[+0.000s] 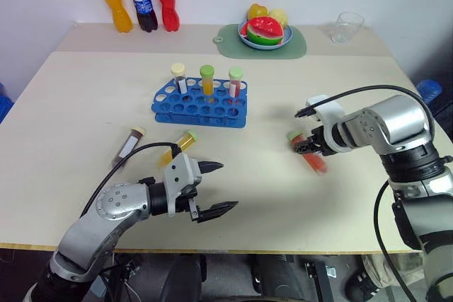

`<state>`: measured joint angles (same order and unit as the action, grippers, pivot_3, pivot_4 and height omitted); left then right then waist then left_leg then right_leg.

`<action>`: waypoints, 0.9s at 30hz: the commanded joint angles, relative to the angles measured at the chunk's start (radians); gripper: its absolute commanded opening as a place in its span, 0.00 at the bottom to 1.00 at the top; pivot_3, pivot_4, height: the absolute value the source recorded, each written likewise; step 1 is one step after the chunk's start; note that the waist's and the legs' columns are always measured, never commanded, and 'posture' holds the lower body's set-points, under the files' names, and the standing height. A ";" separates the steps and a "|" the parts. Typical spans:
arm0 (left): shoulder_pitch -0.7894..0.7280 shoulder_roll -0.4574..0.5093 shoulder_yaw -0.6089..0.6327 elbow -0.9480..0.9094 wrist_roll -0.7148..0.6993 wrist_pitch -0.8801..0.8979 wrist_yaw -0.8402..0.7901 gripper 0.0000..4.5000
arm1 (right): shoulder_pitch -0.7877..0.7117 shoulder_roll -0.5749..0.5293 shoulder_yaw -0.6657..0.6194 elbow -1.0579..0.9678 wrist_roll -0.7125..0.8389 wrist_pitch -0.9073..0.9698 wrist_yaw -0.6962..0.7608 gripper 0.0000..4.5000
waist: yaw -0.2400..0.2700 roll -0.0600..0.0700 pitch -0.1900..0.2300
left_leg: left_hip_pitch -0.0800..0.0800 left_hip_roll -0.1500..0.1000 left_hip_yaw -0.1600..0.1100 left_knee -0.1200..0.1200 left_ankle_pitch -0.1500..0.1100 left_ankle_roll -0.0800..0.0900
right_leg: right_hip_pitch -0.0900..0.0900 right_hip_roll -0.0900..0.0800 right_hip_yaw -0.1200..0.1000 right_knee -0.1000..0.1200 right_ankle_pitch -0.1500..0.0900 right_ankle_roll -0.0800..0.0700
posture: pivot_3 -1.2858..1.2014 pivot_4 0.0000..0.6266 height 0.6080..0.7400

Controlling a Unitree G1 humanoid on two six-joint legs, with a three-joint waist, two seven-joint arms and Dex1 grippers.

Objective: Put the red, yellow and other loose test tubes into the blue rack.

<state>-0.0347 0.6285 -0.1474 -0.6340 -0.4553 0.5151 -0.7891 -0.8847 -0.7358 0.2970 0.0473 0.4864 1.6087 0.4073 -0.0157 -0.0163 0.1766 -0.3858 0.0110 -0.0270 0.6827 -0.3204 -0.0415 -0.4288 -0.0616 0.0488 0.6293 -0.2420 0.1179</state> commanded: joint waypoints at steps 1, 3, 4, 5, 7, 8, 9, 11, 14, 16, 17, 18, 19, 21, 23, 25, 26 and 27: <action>0.017 0.000 0.006 -0.045 0.004 -0.023 0.011 1.00 | -0.029 -0.041 0.019 -0.021 0.030 0.006 0.014 0.25 | 0.001 0.000 0.000 | 0.000 0.000 0.000 0.000 0.000 0.000 | 0.000 0.000 0.000 0.000 0.000 0.000 | 0.52 0.24 0.95; 0.022 -0.001 0.007 -0.043 0.009 -0.028 0.014 1.00 | -0.027 -0.047 0.018 -0.045 0.041 0.006 0.027 0.16 | 0.001 0.000 0.000 | 0.000 0.000 0.000 0.000 0.000 0.000 | 0.000 0.000 0.000 0.000 0.000 0.000 | 0.52 0.24 0.95; 0.024 -0.004 0.010 -0.039 0.012 -0.030 0.017 1.00 | -0.022 -0.049 0.009 -0.077 0.048 0.000 0.049 0.16 | 0.001 0.000 0.000 | 0.000 0.000 0.000 0.000 0.000 0.000 | 0.000 0.000 0.000 0.000 0.000 0.000 | 0.52 0.24 0.95; 0.027 -0.007 0.016 -0.035 0.012 -0.033 0.022 1.00 | -0.017 -0.049 -0.006 -0.107 0.058 -0.002 0.067 0.16 | 0.001 0.001 0.000 | 0.000 0.000 0.000 0.000 0.000 0.000 | 0.000 0.000 0.000 0.000 0.000 0.000 | 0.52 0.24 0.95; 0.029 -0.017 0.030 -0.026 0.004 -0.033 0.032 1.00 | -0.001 -0.046 -0.042 -0.154 0.071 -0.009 0.088 0.16 | -0.001 0.001 0.000 | 0.000 0.000 0.000 0.000 0.000 0.000 | 0.000 0.000 0.000 0.000 0.000 0.000 | 0.52 0.24 0.95; 0.033 -0.020 0.043 -0.019 -0.003 -0.035 0.036 1.00 | 0.016 -0.049 -0.054 -0.191 0.071 -0.040 0.096 0.16 | -0.001 0.001 0.000 | 0.000 0.000 0.000 0.000 0.000 0.000 | 0.000 0.001 0.000 0.000 0.000 0.000 | 0.52 0.24 0.95; 0.036 -0.030 0.078 0.007 -0.008 -0.040 0.053 1.00 | 0.105 -0.069 -0.080 -0.317 0.044 -0.241 0.140 0.16 | 0.000 0.001 0.000 | 0.000 0.000 -0.001 0.000 0.000 0.000 | 0.000 0.001 0.000 0.000 0.000 0.000 | 0.52 0.24 0.95; 0.026 -0.059 0.147 0.072 0.003 -0.064 0.105 1.00 | 0.279 -0.004 -0.174 -0.485 0.006 -0.617 0.172 0.16 | 0.008 0.000 0.000 | -0.002 0.001 -0.003 0.000 0.000 0.001 | 0.000 0.001 -0.002 -0.001 0.000 0.000 | 0.52 0.24 0.95; -0.001 -0.093 0.203 0.147 0.022 -0.094 0.153 1.00 | 0.383 0.182 -0.255 -0.468 -0.015 -0.875 0.116 0.16 | -0.004 0.001 0.000 | -0.002 0.001 -0.002 0.000 -0.001 0.002 | 0.000 0.001 -0.003 -0.001 0.000 0.001 | 0.52 0.24 0.95; -0.026 -0.103 0.231 0.212 0.045 -0.130 0.172 1.00 | 0.386 0.321 -0.233 -0.382 -0.075 -1.026 0.049 0.16 | -0.008 0.001 0.000 | -0.001 0.001 0.000 0.002 -0.001 0.001 | -0.001 0.001 -0.001 0.001 0.000 0.001 | 0.52 0.24 0.95; -0.043 -0.111 0.255 0.253 0.050 -0.161 0.178 1.00 | 0.381 0.393 -0.201 -0.326 -0.123 -1.150 0.030 0.16 | -0.009 0.001 0.000 | 0.000 0.001 0.000 0.002 0.000 0.000 | 0.000 0.001 -0.001 0.001 0.001 0.000 | 0.52 0.24 0.95; -0.058 -0.120 0.277 0.287 0.051 -0.183 0.188 1.00 | 0.371 0.452 -0.175 -0.277 -0.162 -1.237 0.014 0.16 | -0.009 0.001 0.000 | 0.002 0.001 0.000 0.001 0.000 0.000 | 0.000 0.001 -0.001 0.002 0.001 0.000 | 0.52 0.24 0.95; -0.067 -0.126 0.291 0.311 0.050 -0.200 0.193 1.00 | 0.365 0.492 -0.159 -0.239 -0.193 -1.303 0.007 0.16 | -0.009 0.001 0.000 | 0.003 0.001 0.000 0.001 0.000 -0.001 | 0.001 0.002 -0.001 0.002 0.001 -0.001 | 0.52 0.24 0.95; -0.082 -0.128 0.317 0.348 0.044 -0.222 0.191 1.00 | 0.329 0.594 -0.150 -0.118 -0.241 -1.424 -0.036 0.16 | -0.009 0.001 0.000 | 0.003 0.002 -0.001 0.000 0.001 -0.001 | 0.001 0.003 -0.001 0.003 0.001 -0.001 | 0.52 0.24 0.95; -0.082 -0.124 0.329 0.356 0.037 -0.224 0.181 1.00 | 0.289 0.666 -0.150 0.021 -0.295 -1.530 -0.088 0.16 | -0.011 0.002 0.001 | 0.003 0.002 -0.001 0.000 0.001 -0.002 | 0.001 0.003 -0.001 0.003 0.001 -0.001 | 0.52 0.24 0.95; -0.076 -0.122 0.332 0.350 0.034 -0.220 0.176 1.00 | 0.262 0.703 -0.158 0.122 -0.332 -1.609 -0.115 0.16 | -0.010 0.002 0.001 | 0.002 0.002 -0.001 0.000 0.002 -0.003 | 0.000 0.003 -0.001 0.002 0.001 -0.001 | 0.52 0.24 0.95; -0.069 -0.122 0.334 0.342 0.029 -0.212 0.174 1.00 | 0.251 0.714 -0.159 0.166 -0.347 -1.646 -0.121 0.16 | -0.007 0.002 0.001 | 0.002 0.002 -0.001 0.000 0.002 -0.003 | 0.000 0.002 -0.001 0.002 0.001 -0.001 | 0.52 0.24 0.95; -0.058 -0.123 0.336 0.331 0.026 -0.208 0.174 1.00 | 0.241 0.723 -0.160 0.209 -0.362 -1.678 -0.130 0.16 | -0.006 0.002 0.001 | 0.001 0.002 -0.001 0.000 0.002 -0.003 | 0.000 0.002 -0.001 0.001 0.001 -0.001 | 0.52 0.24 0.95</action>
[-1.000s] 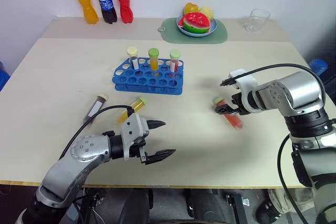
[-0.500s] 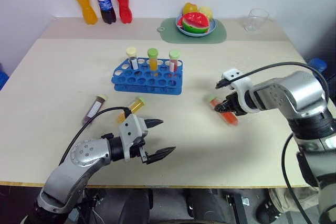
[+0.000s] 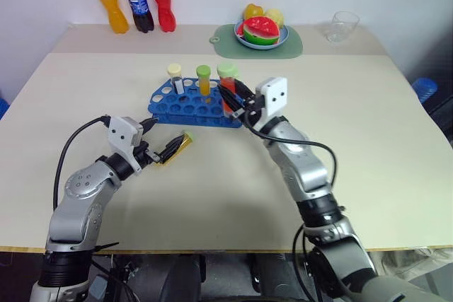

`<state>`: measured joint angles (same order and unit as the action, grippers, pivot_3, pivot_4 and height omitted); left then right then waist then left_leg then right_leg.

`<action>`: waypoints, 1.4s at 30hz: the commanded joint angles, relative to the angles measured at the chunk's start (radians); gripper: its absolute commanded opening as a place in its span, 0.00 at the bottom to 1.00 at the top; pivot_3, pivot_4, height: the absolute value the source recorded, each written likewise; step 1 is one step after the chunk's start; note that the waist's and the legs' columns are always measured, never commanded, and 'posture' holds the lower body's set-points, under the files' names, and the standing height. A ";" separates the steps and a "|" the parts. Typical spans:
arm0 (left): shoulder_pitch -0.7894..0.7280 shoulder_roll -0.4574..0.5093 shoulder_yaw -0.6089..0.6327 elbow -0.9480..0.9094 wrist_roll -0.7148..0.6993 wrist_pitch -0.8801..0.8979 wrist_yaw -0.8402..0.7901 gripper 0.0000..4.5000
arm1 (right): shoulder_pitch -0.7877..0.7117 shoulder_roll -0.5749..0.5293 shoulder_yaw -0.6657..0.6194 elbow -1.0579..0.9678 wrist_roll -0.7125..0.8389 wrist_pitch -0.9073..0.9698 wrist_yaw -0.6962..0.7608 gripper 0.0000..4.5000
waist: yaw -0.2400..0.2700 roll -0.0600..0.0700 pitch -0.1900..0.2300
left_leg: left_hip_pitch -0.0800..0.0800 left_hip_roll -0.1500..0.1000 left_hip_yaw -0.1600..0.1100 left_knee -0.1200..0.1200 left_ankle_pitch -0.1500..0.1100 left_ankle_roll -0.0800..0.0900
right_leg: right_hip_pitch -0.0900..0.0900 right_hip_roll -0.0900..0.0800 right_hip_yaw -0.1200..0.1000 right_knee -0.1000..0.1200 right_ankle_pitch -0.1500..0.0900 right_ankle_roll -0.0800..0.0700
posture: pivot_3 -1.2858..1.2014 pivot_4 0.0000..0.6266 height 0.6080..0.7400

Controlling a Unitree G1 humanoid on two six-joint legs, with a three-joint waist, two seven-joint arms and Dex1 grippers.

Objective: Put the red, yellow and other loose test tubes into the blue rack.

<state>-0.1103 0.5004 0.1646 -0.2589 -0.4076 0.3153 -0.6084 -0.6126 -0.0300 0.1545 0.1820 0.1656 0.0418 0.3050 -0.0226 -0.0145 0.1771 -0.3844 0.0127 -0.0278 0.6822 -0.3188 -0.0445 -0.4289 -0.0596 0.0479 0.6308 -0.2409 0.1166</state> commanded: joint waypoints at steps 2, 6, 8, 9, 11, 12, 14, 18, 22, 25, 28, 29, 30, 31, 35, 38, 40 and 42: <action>0.034 0.004 0.028 -0.060 -0.025 -0.004 -0.005 1.00 | -0.049 0.029 -0.022 0.144 -0.064 -0.161 -0.043 0.16 | 0.001 0.000 0.000 | 0.000 0.000 0.000 0.000 0.000 0.000 | 0.000 0.000 0.000 0.000 0.000 0.000 | 0.52 0.24 0.95; 0.056 0.002 0.027 -0.082 -0.025 -0.004 0.007 1.00 | -0.080 0.053 -0.050 0.256 -0.076 -0.198 -0.082 0.16 | -0.002 0.000 0.000 | 0.000 0.000 0.000 0.000 0.000 -0.001 | 0.000 0.000 0.000 0.001 0.000 0.000 | 0.52 0.24 0.95; 0.061 0.002 0.028 -0.090 -0.027 0.000 0.012 1.00 | -0.087 0.056 -0.057 0.287 -0.085 -0.208 -0.091 0.16 | -0.009 0.000 0.000 | 0.000 0.000 0.000 0.000 0.000 -0.001 | 0.000 0.000 0.000 0.001 0.000 0.000 | 0.52 0.24 0.95; 0.061 0.002 0.030 -0.092 -0.029 0.003 0.013 1.00 | -0.091 0.056 -0.057 0.301 -0.093 -0.216 -0.096 0.16 | -0.012 0.000 0.000 | 0.001 0.000 0.000 0.000 0.000 -0.001 | 0.000 0.000 0.000 0.001 0.000 0.000 | 0.52 0.24 0.95; 0.064 0.001 0.030 -0.095 -0.030 0.006 0.015 1.00 | -0.098 0.059 -0.060 0.324 -0.100 -0.224 -0.101 0.16 | -0.019 0.000 0.000 | 0.001 0.000 0.000 0.000 0.000 -0.001 | 0.000 0.000 0.000 0.001 0.000 0.000 | 0.52 0.24 0.95; 0.065 0.000 0.029 -0.097 -0.030 0.007 0.017 1.00 | -0.100 0.060 -0.059 0.332 -0.099 -0.228 -0.097 0.16 | -0.021 0.001 0.000 | 0.001 0.000 0.000 0.000 0.000 -0.001 | 0.000 0.000 0.000 0.001 0.000 0.000 | 0.52 0.24 0.95; 0.066 -0.003 0.026 -0.099 -0.030 0.009 0.020 1.00 | -0.103 0.064 -0.058 0.342 -0.097 -0.234 -0.087 0.16 | -0.023 0.001 0.000 | 0.001 0.000 0.000 0.000 0.000 -0.001 | 0.000 0.000 0.000 0.002 0.000 0.000 | 0.52 0.24 0.95; 0.067 -0.009 0.017 -0.106 -0.030 0.012 0.029 1.00 | -0.104 0.076 -0.048 0.356 -0.101 -0.252 -0.062 0.16 | -0.024 0.001 0.000 | 0.001 0.000 0.000 0.000 0.000 -0.001 | 0.000 0.000 0.000 0.002 0.000 0.000 | 0.52 0.24 0.95; 0.073 -0.015 0.013 -0.115 -0.029 0.015 0.033 1.00 | -0.111 0.097 -0.043 0.373 -0.101 -0.259 -0.039 0.16 | -0.026 0.001 0.000 | 0.001 0.000 0.000 0.000 0.000 -0.001 | 0.000 0.000 0.000 0.002 0.000 0.000 | 0.52 0.24 0.95; 0.080 -0.018 0.011 -0.126 -0.030 0.020 0.034 1.00 | -0.114 0.113 -0.040 0.379 -0.097 -0.255 -0.013 0.16 | -0.025 0.001 0.000 | 0.002 0.000 0.000 0.000 0.000 -0.001 | 0.000 0.000 0.000 0.002 0.000 0.000 | 0.52 0.24 0.95; 0.084 -0.018 0.013 -0.133 -0.032 0.025 0.036 1.00 | -0.124 0.124 -0.040 0.396 -0.103 -0.259 -0.013 0.16 | -0.026 0.001 0.000 | 0.001 0.000 0.000 0.000 0.000 -0.001 | 0.000 0.000 0.000 0.002 0.000 0.000 | 0.52 0.24 0.95; 0.085 -0.018 0.014 -0.135 -0.032 0.026 0.036 1.00 | -0.128 0.126 -0.042 0.404 -0.105 -0.260 -0.017 0.16 | -0.028 0.001 0.000 | 0.002 0.000 0.000 0.000 0.000 -0.001 | 0.000 0.000 0.000 0.002 0.000 0.000 | 0.52 0.24 0.95; 0.087 -0.017 0.015 -0.137 -0.032 0.027 0.037 1.00 | -0.132 0.126 -0.044 0.412 -0.110 -0.263 -0.026 0.16 | -0.030 0.001 0.000 | 0.002 0.000 0.000 0.000 0.000 -0.001 | 0.000 0.000 0.000 0.002 0.000 0.000 | 0.52 0.24 0.95; 0.090 -0.017 0.016 -0.140 -0.032 0.028 0.038 1.00 | -0.135 0.124 -0.047 0.420 -0.115 -0.266 -0.036 0.16 | -0.033 0.001 0.000 | 0.002 0.000 0.000 0.000 0.000 -0.001 | 0.000 0.000 0.000 0.002 0.000 0.000 | 0.52 0.24 0.95; 0.098 -0.017 0.017 -0.149 -0.033 0.031 0.043 1.00 | -0.142 0.120 -0.062 0.448 -0.120 -0.274 -0.057 0.16 | -0.040 0.001 0.000 | 0.002 0.000 -0.001 0.000 0.000 -0.001 | 0.000 0.000 0.000 0.002 0.000 0.000 | 0.52 0.24 0.95; 0.097 -0.019 0.019 -0.149 -0.033 0.036 0.052 1.00 | -0.130 0.118 -0.067 0.441 -0.097 -0.274 -0.017 0.16 | -0.044 0.001 0.000 | 0.002 0.000 -0.001 0.000 0.001 -0.001 | 0.000 0.000 0.000 0.002 0.000 0.000 | 0.52 0.24 0.95; 0.087 -0.021 0.027 -0.146 -0.027 0.045 0.074 1.00 | -0.120 0.117 -0.069 0.422 -0.088 -0.281 0.002 0.48 | -0.045 0.001 0.000 | 0.002 0.000 -0.001 0.000 0.001 -0.001 | 0.000 0.000 0.000 0.002 0.000 0.000 | 0.52 0.24 0.95; 0.066 -0.011 0.035 -0.151 -0.025 0.080 0.099 1.00 | -0.107 0.114 -0.071 0.368 -0.085 -0.301 0.009 0.71 | -0.046 0.001 0.000 | 0.002 0.000 -0.001 -0.001 0.001 -0.001 | 0.000 0.000 0.000 0.002 0.000 0.000 | 0.52 0.24 0.95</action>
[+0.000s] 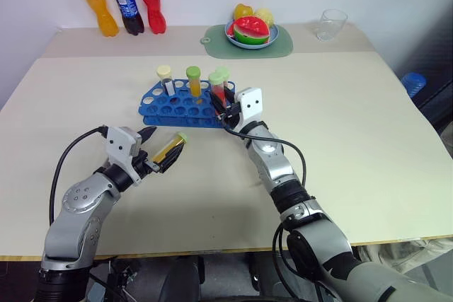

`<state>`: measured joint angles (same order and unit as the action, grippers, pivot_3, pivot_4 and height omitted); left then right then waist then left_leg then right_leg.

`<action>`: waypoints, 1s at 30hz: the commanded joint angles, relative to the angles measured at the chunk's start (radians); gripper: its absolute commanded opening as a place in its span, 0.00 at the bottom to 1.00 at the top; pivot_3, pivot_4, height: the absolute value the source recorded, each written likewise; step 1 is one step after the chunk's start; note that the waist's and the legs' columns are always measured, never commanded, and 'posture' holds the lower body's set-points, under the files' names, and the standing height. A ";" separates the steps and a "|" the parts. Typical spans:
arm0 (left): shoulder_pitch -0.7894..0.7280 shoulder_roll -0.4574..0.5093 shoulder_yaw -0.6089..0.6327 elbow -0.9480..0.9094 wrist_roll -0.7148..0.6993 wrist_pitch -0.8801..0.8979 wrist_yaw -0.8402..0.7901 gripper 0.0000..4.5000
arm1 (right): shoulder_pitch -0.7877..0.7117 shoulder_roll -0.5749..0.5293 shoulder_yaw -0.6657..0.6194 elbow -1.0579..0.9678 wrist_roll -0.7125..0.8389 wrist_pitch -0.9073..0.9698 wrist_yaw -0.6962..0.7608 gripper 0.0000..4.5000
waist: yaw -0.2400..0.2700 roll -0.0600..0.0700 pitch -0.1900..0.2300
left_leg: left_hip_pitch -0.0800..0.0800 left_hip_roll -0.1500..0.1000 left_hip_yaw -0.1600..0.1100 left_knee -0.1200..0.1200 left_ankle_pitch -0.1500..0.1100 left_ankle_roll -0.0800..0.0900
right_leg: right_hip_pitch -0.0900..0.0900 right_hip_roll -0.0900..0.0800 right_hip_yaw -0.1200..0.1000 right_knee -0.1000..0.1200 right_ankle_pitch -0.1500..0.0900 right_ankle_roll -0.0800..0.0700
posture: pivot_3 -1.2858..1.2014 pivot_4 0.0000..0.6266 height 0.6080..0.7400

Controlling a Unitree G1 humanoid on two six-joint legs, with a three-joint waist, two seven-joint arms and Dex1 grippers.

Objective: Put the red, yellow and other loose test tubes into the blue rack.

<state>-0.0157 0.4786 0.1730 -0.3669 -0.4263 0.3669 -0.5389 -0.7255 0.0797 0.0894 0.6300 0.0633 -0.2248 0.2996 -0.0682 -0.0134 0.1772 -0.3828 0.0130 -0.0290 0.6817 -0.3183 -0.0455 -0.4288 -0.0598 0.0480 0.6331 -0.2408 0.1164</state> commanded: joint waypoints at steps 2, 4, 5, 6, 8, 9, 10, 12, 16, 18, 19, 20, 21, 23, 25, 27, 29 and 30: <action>-0.048 0.025 0.029 -0.058 -0.019 0.075 0.043 1.00 | 0.014 -0.002 -0.008 -0.127 0.019 -0.039 0.021 0.94 | 0.001 0.000 0.000 | 0.000 0.000 -0.001 0.000 0.000 0.000 | 0.000 0.000 0.000 0.000 0.000 0.000 | 0.52 0.24 0.95; -0.081 0.057 0.029 -0.086 -0.038 0.194 0.073 1.00 | 0.030 -0.020 -0.008 -0.185 0.022 -0.017 0.037 0.99 | 0.001 0.000 0.000 | 0.000 0.000 -0.001 0.000 0.000 0.000 | 0.000 0.000 0.000 0.000 0.000 0.000 | 0.52 0.24 0.95; -0.094 0.072 0.028 -0.098 -0.041 0.243 0.087 1.00 | 0.036 -0.027 -0.007 -0.207 0.023 -0.006 0.043 0.99 | 0.001 0.000 0.000 | -0.001 0.000 -0.001 0.000 0.000 0.000 | 0.000 0.000 0.000 0.000 0.000 0.000 | 0.52 0.24 0.95; -0.136 0.105 0.019 -0.125 -0.057 0.331 0.100 1.00 | 0.052 -0.048 -0.011 -0.255 0.030 0.020 0.056 0.99 | 0.002 0.000 0.000 | 0.000 0.000 -0.002 0.000 0.000 0.000 | 0.000 0.000 0.000 0.000 0.000 0.000 | 0.52 0.24 0.95; -0.219 0.155 0.012 -0.163 -0.093 0.484 0.124 1.00 | 0.079 -0.091 -0.015 -0.339 0.043 0.075 0.085 0.99 | 0.007 0.000 0.000 | -0.001 0.000 -0.002 0.000 0.000 0.000 | 0.000 0.000 -0.001 0.000 0.000 0.000 | 0.52 0.24 0.95; -0.257 0.173 0.012 -0.173 -0.109 0.552 0.135 1.00 | 0.090 -0.110 -0.014 -0.373 0.049 0.101 0.098 0.99 | 0.009 0.000 0.000 | -0.001 0.000 -0.002 0.000 0.000 0.000 | 0.000 0.000 -0.001 0.000 0.000 0.000 | 0.52 0.24 0.95; -0.305 0.204 0.005 -0.168 -0.127 0.648 0.138 1.00 | 0.105 -0.144 -0.011 -0.417 0.058 0.139 0.129 0.99 | 0.012 0.000 0.000 | -0.001 -0.001 -0.002 0.000 0.000 0.000 | 0.000 -0.001 -0.001 0.000 0.000 0.000 | 0.52 0.24 0.95; -0.384 0.275 -0.025 -0.150 -0.152 0.803 0.121 1.00 | 0.133 -0.207 -0.005 -0.497 0.085 0.214 0.195 0.99 | 0.012 0.000 0.000 | -0.001 -0.001 -0.002 0.000 0.000 0.000 | 0.000 -0.001 -0.001 0.000 0.000 0.000 | 0.52 0.24 0.95; -0.484 0.345 -0.065 -0.105 -0.184 0.948 0.086 1.00 | 0.167 -0.291 0.015 -0.600 0.124 0.300 0.290 0.99 | -0.002 0.001 0.001 | 0.000 -0.001 -0.002 -0.001 0.000 0.000 | 0.000 0.000 0.000 -0.001 0.000 0.000 | 0.52 0.24 0.95; -0.558 0.421 -0.146 -0.056 -0.184 1.018 0.033 1.00 | 0.201 -0.361 0.044 -0.675 0.141 0.339 0.383 0.99 | 0.000 0.000 0.002 | 0.000 0.000 -0.002 -0.001 0.000 0.000 | 0.000 0.002 0.000 -0.001 0.000 0.000 | 0.52 0.24 0.95; -0.597 0.452 -0.187 -0.031 -0.190 1.054 0.006 1.00 | 0.218 -0.388 0.055 -0.712 0.151 0.355 0.417 0.99 | 0.000 0.000 0.002 | -0.001 0.000 -0.002 -0.001 0.000 0.000 | 0.000 0.003 0.000 0.000 0.000 0.000 | 0.52 0.24 0.95; -0.633 0.464 -0.214 -0.005 -0.202 1.090 -0.015 1.00 | 0.235 -0.406 0.064 -0.746 0.163 0.373 0.438 0.99 | 0.001 0.000 0.002 | 0.000 0.000 -0.002 -0.001 0.000 0.000 | 0.000 0.003 0.000 0.000 0.000 0.000 | 0.52 0.24 0.95; -0.658 0.470 -0.230 0.013 -0.211 1.113 -0.030 1.00 | 0.246 -0.417 0.069 -0.769 0.171 0.386 0.450 0.99 | 0.002 0.000 0.002 | 0.000 0.000 -0.002 -0.001 0.000 0.000 | 0.000 0.003 0.000 -0.001 0.000 0.000 | 0.52 0.24 0.95; -0.737 0.450 -0.273 0.077 -0.218 1.182 -0.043 1.00 | 0.274 -0.439 0.083 -0.825 0.193 0.423 0.482 0.99 | 0.004 0.000 0.002 | 0.000 0.000 -0.002 -0.001 0.000 0.000 | 0.000 0.003 0.000 -0.001 0.000 0.000 | 0.52 0.24 0.95; -0.774 0.440 -0.294 0.106 -0.214 1.214 -0.049 1.00 | 0.284 -0.446 0.087 -0.849 0.200 0.443 0.493 0.99 | 0.006 0.000 0.002 | -0.001 0.000 -0.002 0.000 0.000 0.000 | 0.000 0.003 0.000 -0.001 0.000 0.000 | 0.52 0.24 0.95; -0.839 0.456 -0.430 0.146 -0.162 1.191 -0.056 1.00 | 0.318 -0.479 0.114 -0.910 0.214 0.475 0.538 0.99 | 0.009 0.000 0.002 | -0.001 0.000 -0.001 0.000 0.000 0.000 | 0.000 0.003 0.000 -0.001 0.000 0.000 | 0.52 0.24 0.95; -0.887 0.457 -0.542 0.194 -0.111 1.140 -0.072 1.00 | 0.344 -0.501 0.130 -0.954 0.230 0.502 0.562 0.99 | 0.019 -0.001 0.002 | -0.001 0.000 -0.002 0.000 0.000 0.000 | 0.000 0.003 0.000 -0.001 0.000 0.000 | 0.52 0.24 0.95; -0.899 0.460 -0.591 0.213 -0.090 1.107 -0.094 1.00 | 0.350 -0.505 0.134 -0.965 0.232 0.509 0.564 0.99 | 0.023 -0.001 0.002 | -0.001 0.000 -0.002 0.000 0.000 0.000 | 0.000 0.003 0.000 -0.001 0.000 0.000 | 0.52 0.24 0.95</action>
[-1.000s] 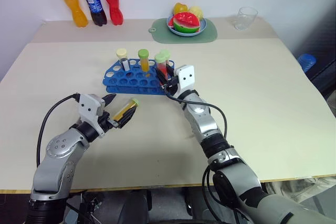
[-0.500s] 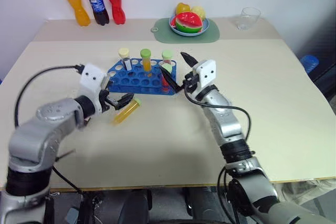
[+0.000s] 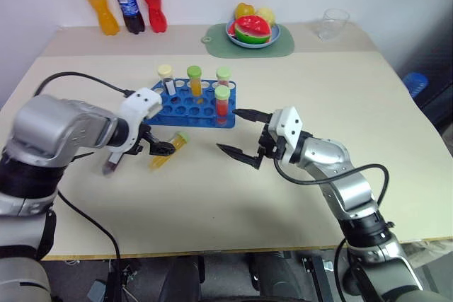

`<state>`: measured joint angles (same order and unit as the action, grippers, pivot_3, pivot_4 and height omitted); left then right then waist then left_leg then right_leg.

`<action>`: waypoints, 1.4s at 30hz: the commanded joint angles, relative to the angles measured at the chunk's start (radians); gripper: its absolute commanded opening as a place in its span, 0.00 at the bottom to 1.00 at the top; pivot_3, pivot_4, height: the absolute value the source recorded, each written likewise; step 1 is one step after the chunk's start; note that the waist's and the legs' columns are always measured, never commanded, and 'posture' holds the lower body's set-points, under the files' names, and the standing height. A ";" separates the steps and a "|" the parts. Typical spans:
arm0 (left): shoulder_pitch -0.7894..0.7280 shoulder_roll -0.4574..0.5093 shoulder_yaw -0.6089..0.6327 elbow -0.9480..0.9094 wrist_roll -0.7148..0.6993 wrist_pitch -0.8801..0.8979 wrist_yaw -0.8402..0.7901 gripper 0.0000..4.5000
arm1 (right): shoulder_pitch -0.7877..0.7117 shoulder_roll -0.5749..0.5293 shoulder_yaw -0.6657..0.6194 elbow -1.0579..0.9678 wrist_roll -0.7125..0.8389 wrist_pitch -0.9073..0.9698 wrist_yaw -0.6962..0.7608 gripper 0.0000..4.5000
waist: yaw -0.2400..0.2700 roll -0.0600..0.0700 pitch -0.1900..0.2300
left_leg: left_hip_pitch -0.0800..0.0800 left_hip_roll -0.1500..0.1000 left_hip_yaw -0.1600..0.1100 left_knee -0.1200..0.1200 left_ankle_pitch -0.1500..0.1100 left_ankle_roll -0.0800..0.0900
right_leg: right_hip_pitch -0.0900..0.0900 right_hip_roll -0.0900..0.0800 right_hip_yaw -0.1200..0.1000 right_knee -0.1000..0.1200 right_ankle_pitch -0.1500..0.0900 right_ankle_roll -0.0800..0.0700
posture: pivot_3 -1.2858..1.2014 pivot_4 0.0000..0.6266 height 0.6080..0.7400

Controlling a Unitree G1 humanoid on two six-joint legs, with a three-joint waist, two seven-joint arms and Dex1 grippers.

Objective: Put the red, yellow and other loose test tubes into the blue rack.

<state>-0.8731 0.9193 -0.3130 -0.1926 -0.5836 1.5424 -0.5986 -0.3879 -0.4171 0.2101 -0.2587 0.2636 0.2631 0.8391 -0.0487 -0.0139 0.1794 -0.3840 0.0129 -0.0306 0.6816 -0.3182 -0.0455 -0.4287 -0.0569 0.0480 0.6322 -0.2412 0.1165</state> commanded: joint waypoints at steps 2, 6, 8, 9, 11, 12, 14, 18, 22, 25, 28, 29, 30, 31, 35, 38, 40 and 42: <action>-0.060 0.002 -0.154 0.093 0.100 -0.110 -0.052 1.00 | 0.021 -0.016 0.020 -0.091 0.032 0.032 0.029 0.99 | 0.005 0.000 0.000 | 0.000 0.000 0.000 0.000 0.000 0.000 | 0.000 0.000 0.000 0.000 0.000 0.000 | 0.52 0.24 0.95; -0.080 -0.030 -0.196 0.157 0.141 -0.150 -0.086 0.95 | 0.027 -0.017 0.021 -0.102 0.032 0.043 0.029 1.00 | 0.007 0.000 0.000 | 0.000 0.000 0.000 0.001 0.000 0.000 | 0.000 0.000 0.000 0.000 0.000 0.000 | 0.52 0.24 0.95; -0.084 -0.052 -0.217 0.184 0.158 -0.165 -0.105 0.82 | 0.028 -0.012 0.023 -0.104 0.031 0.047 0.024 1.00 | 0.008 0.000 0.000 | -0.001 0.000 0.000 0.001 0.000 0.000 | 0.000 0.000 0.000 0.000 0.000 0.000 | 0.52 0.24 0.95; -0.087 -0.061 -0.221 0.196 0.161 -0.167 -0.117 0.71 | 0.028 -0.009 0.024 -0.104 0.029 0.048 0.021 1.00 | 0.010 0.000 0.000 | -0.001 0.000 0.000 0.001 0.000 0.000 | 0.000 0.000 0.000 0.000 0.000 0.000 | 0.52 0.24 0.95; -0.090 -0.072 -0.220 0.214 0.168 -0.168 -0.135 0.49 | 0.028 -0.006 0.026 -0.105 0.026 0.049 0.016 1.00 | 0.010 0.000 0.000 | -0.001 0.000 0.000 0.001 0.000 0.000 | 0.000 0.000 0.000 0.000 0.000 0.000 | 0.52 0.24 0.95; -0.091 -0.075 -0.218 0.220 0.176 -0.169 -0.139 0.37 | 0.029 -0.005 0.027 -0.107 0.026 0.050 0.014 1.00 | 0.010 0.000 0.000 | -0.001 0.000 0.000 0.001 0.000 0.000 | 0.000 0.000 0.000 0.000 0.000 0.000 | 0.52 0.24 0.95; -0.093 -0.078 -0.217 0.226 0.189 -0.172 -0.146 0.19 | 0.030 -0.005 0.028 -0.108 0.026 0.050 0.011 1.00 | 0.008 0.000 0.000 | -0.001 0.000 0.000 0.001 0.000 0.000 | 0.000 0.000 0.000 0.000 0.000 0.000 | 0.52 0.24 0.95; -0.036 -0.007 -0.115 0.160 0.163 -0.228 -0.202 0.18 | 0.035 -0.007 0.029 -0.115 0.029 0.056 0.003 1.00 | 0.006 0.000 0.000 | -0.001 0.000 0.000 0.001 0.000 0.000 | -0.001 0.000 0.000 0.000 0.000 0.000 | 0.52 0.24 0.95; 0.174 0.045 0.164 0.000 0.096 -0.466 -0.262 0.18 | 0.049 -0.014 0.019 -0.126 0.033 0.065 -0.003 1.00 | 0.003 0.000 0.000 | -0.004 0.001 0.001 0.001 0.000 0.000 | -0.006 0.000 0.001 0.001 0.000 -0.001 | 0.52 0.24 0.95; 0.303 0.021 0.324 -0.074 0.066 -0.597 -0.271 0.18 | 0.057 -0.018 0.016 -0.129 0.034 0.068 -0.006 1.00 | 0.015 -0.001 0.000 | -0.005 0.001 0.001 0.001 0.000 0.000 | -0.005 -0.001 0.000 0.001 0.000 -0.001 | 0.52 0.24 0.95; 0.394 -0.180 0.487 -0.183 -0.001 -0.645 -0.096 0.18 | 0.054 -0.004 0.004 -0.117 0.046 0.076 -0.019 1.00 | 0.036 0.001 -0.001 | -0.005 0.000 0.001 0.003 0.000 0.000 | -0.004 -0.002 0.000 0.000 0.000 -0.001 | 0.52 0.24 0.95; 0.416 -0.280 0.524 -0.227 -0.008 -0.673 -0.008 0.18 | 0.051 0.005 -0.001 -0.109 0.053 0.079 -0.027 1.00 | 0.043 0.001 0.000 | -0.004 -0.001 0.001 0.003 0.000 0.001 | -0.002 -0.003 0.000 0.000 0.000 0.000 | 0.52 0.24 0.95; 0.428 -0.383 0.528 -0.262 0.027 -0.742 0.082 0.18 | 0.047 0.014 -0.006 -0.099 0.058 0.083 -0.035 1.00 | 0.049 0.000 -0.001 | -0.003 -0.002 0.001 0.004 0.000 0.001 | -0.001 -0.005 -0.001 0.000 -0.001 0.000 | 0.52 0.24 0.95; 0.427 -0.477 0.508 -0.270 0.093 -0.822 0.179 0.18 | 0.043 0.024 -0.009 -0.088 0.061 0.084 -0.042 1.00 | 0.053 -0.001 -0.001 | -0.004 -0.002 0.000 0.004 -0.001 0.001 | 0.000 -0.005 -0.002 -0.001 0.000 0.000 | 0.52 0.24 0.95; 0.427 -0.639 0.422 -0.249 0.291 -0.962 0.387 0.18 | 0.035 0.046 -0.011 -0.063 0.058 0.081 -0.056 1.00 | 0.057 -0.003 -0.001 | -0.004 -0.003 0.000 0.004 -0.001 0.001 | 0.000 -0.005 -0.002 -0.001 0.000 0.000 | 0.52 0.24 0.95; 0.379 -0.809 0.261 -0.046 0.510 -1.262 0.575 0.18 | 0.028 0.078 0.004 -0.024 0.028 0.069 -0.096 1.00 | 0.058 -0.002 -0.002 | -0.001 -0.003 0.001 0.003 0.000 0.000 | 0.000 -0.005 -0.001 -0.001 0.000 0.000 | 0.52 0.24 0.95; 0.364 -0.838 0.235 0.045 0.581 -1.362 0.612 0.18 | 0.030 0.085 0.009 -0.029 0.028 0.074 -0.107 1.00 | 0.060 -0.002 -0.002 | -0.001 -0.003 0.001 0.003 0.000 0.000 | 0.001 -0.005 -0.001 -0.001 0.000 0.000 | 0.52 0.24 0.95; 0.352 -0.852 0.229 0.141 0.609 -1.442 0.619 0.18 | 0.040 0.087 0.009 -0.040 0.024 0.087 -0.118 1.00 | 0.056 -0.002 -0.002 | -0.001 -0.003 0.001 0.003 0.000 0.000 | 0.001 -0.005 -0.001 -0.002 0.000 0.000 | 0.52 0.24 0.95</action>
<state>-0.5001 0.0639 -0.0928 -0.0863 -0.0148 0.1858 0.0013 -0.3453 -0.3296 0.2327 -0.2635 0.2882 0.3502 0.7333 0.0073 -0.0162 0.1771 -0.3854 0.0097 -0.0292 0.6842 -0.3184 -0.0450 -0.4282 -0.0615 0.0469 0.6306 -0.2411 0.1167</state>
